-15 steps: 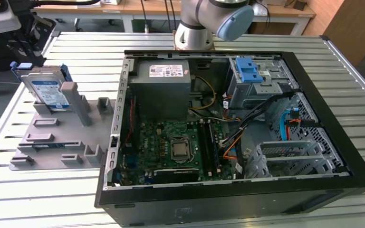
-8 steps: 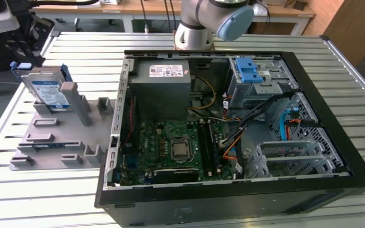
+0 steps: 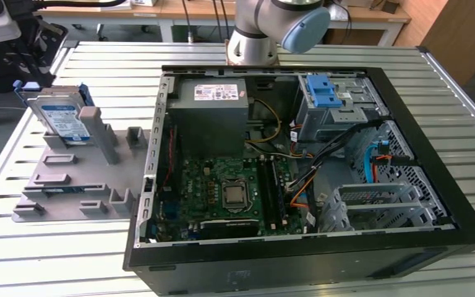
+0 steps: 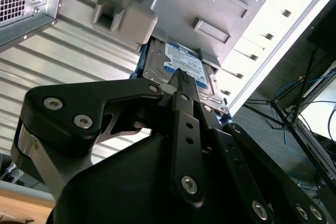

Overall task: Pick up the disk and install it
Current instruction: 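Reach for the disk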

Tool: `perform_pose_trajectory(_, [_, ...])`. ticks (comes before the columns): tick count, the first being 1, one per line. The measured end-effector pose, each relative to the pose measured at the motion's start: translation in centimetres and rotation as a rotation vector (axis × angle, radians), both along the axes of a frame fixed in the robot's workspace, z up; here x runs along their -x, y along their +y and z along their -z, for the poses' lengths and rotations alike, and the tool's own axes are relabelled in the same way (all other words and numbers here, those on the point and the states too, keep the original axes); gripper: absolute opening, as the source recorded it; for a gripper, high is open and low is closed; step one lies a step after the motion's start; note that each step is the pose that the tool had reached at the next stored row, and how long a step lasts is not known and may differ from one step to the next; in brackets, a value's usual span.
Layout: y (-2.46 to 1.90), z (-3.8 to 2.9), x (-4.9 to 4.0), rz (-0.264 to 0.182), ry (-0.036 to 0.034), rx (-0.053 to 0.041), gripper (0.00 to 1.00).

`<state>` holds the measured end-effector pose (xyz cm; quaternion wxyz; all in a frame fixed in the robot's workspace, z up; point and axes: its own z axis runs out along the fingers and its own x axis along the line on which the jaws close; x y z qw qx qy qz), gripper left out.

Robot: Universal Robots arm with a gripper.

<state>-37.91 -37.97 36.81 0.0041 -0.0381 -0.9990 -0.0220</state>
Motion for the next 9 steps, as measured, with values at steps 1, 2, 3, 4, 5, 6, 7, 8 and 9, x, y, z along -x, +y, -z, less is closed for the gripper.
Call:
perform_pose_trajectory(1, [0.00,-0.01,0.06,0.000,0.0001,0.0001,0.11])
perform_pose_trajectory(2, [0.00,0.00,0.11,0.000,0.0000,0.0000,0.11])
perform_pose_trajectory(3, [0.00,0.00,0.16,0.000,0.0001,0.0001,0.11])
perform_pose_trajectory(4, [0.00,0.00,0.20,0.000,0.0001,0.0000,0.11])
perform_pose_trajectory(5, [0.00,0.00,0.24,0.000,0.0000,0.0000,0.11])
perform_pose_trajectory(6, [0.00,0.00,0.27,0.000,0.0000,0.0000,0.11])
perform_pose_trajectory(7, [0.00,0.00,0.29,0.000,0.0000,0.0000,0.11])
perform_pose_trajectory(8, [0.00,0.00,0.30,0.000,0.0000,0.0000,0.11])
perform_pose_trajectory(9, [0.00,0.00,0.32,0.000,0.0000,0.0000,0.11])
